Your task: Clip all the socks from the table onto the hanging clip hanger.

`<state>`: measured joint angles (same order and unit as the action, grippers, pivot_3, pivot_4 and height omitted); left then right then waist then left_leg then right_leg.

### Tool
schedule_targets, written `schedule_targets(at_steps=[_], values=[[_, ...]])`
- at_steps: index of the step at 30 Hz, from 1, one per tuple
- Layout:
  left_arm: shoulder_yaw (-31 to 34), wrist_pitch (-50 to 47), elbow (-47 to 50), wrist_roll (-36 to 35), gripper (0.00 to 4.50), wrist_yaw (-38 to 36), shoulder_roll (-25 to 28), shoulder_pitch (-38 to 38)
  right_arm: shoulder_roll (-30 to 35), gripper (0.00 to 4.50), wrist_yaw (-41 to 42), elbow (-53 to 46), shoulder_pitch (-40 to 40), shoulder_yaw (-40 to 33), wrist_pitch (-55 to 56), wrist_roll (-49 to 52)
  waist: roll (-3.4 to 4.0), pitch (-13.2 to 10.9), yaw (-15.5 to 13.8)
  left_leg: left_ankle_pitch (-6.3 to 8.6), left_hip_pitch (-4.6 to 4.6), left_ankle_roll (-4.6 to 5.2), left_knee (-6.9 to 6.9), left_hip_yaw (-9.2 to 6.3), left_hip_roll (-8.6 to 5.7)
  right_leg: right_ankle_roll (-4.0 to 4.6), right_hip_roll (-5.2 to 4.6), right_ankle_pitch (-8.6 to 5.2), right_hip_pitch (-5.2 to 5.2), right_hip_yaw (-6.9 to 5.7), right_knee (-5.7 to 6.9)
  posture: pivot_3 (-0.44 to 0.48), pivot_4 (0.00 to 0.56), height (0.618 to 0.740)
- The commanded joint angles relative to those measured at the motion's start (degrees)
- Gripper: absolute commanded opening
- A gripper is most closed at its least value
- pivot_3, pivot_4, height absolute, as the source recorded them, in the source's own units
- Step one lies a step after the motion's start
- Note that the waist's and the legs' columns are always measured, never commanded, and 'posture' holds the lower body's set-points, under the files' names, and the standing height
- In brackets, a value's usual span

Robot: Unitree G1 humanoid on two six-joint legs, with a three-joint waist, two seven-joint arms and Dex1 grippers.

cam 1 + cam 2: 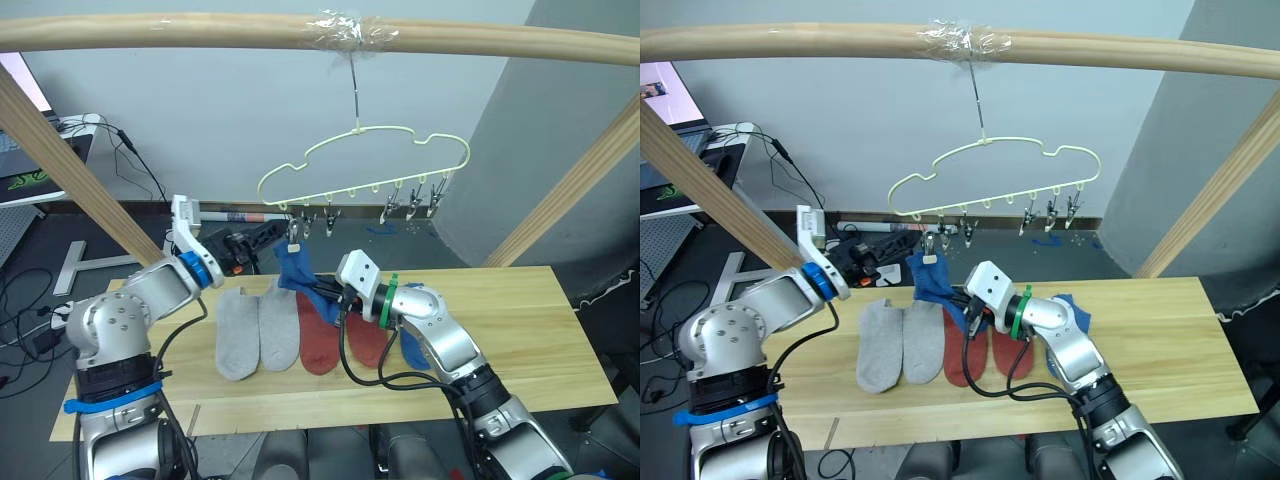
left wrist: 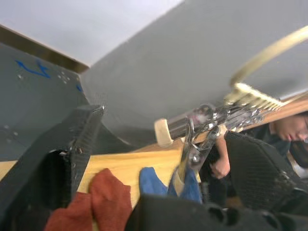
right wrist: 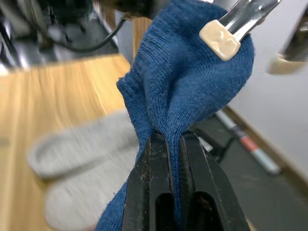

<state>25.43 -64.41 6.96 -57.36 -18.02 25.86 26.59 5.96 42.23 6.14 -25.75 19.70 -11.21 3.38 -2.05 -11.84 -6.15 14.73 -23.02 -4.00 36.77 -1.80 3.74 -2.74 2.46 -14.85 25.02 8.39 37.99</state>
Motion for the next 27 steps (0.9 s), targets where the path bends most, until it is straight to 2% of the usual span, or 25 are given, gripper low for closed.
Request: schedule_targets(at_steps=[1,3,12,14,16,22,25,27], values=[[2.5,0.8,4.0,-1.0,4.49,0.2,3.4,-0.6,-1.6,0.27,0.2,-0.9,-1.1,-2.3,-5.3,4.3,0.02,0.0,-0.3,-0.01,-0.01,-0.01,0.0,0.01,0.0,0.0,0.0,0.0,0.0,0.0,0.0,0.379,0.204,0.74],[1.7,1.4,5.6,-0.4,4.5,0.1,4.3,-1.4,-2.0,0.72,0.9,-1.4,-0.9,-2.6,-8.4,6.0,0.03,0.0,-0.5,-0.01,-0.02,-0.02,0.0,0.04,-0.02,-0.01,-0.03,-0.01,0.01,0.01,-0.03,0.387,0.203,0.74],[-6.9,9.3,14.2,7.8,4.5,-2.4,5.6,-8.4,2.4,3.94,0.5,-4.0,1.7,-2.7,-12.2,5.9,0.07,-0.1,-1.6,0.0,-0.04,-0.08,-0.03,0.12,-0.02,0.0,-0.06,-0.02,0.05,0.01,-0.06,0.377,0.196,0.74],[-8.3,10.8,15.8,8.8,4.5,-2.5,5.2,-9.1,3.6,4.47,-0.1,-5.4,2.7,-3.2,-12.6,6.0,0.06,-0.1,-1.7,0.0,-0.06,-0.09,-0.02,0.13,-0.02,0.0,-0.06,-0.02,0.05,0.02,-0.07,0.375,0.196,0.74],[-10.4,12.4,17.1,10.3,4.5,-3.2,5.1,-10.0,4.9,4.47,-1.4,-6.7,3.5,-3.9,-12.4,5.3,0.06,-0.1,-1.7,0.0,-0.08,-0.09,-0.02,0.15,-0.02,0.0,-0.06,-0.02,0.07,0.04,-0.09,0.374,0.195,0.74],[-21.3,27.1,18.2,24.7,4.5,-5.4,4.2,-12.4,9.6,4.47,-2.8,-14.0,5.8,-6.9,-13.3,5.6,0.07,-0.1,-1.7,0.0,-0.07,-0.08,-0.01,0.23,-0.02,0.0,-0.06,-0.02,0.08,0.11,-0.1,0.364,0.191,0.74],[-25.2,34.7,16.8,31.2,3.9,-3.4,0.3,-12.3,11.8,4.5,-3.5,-18.9,6.8,-9.5,-14.9,6.6,0.06,-0.1,-1.9,0.0,-0.1,-0.08,0.0,0.24,-0.03,0.0,-0.06,-0.02,0.07,0.13,-0.13,0.352,0.189,0.74],[-28.5,38.5,15.5,35.5,3.29,-2.4,-2.3,-12.3,13.3,4.5,-3.6,-22.2,7.7,-11.1,-16.1,7.4,0.06,-0.1,-2.0,0.0,-0.12,-0.08,0.04,0.26,-0.04,0.0,-0.07,-0.01,0.07,0.16,-0.14,0.339,0.189,0.74]])
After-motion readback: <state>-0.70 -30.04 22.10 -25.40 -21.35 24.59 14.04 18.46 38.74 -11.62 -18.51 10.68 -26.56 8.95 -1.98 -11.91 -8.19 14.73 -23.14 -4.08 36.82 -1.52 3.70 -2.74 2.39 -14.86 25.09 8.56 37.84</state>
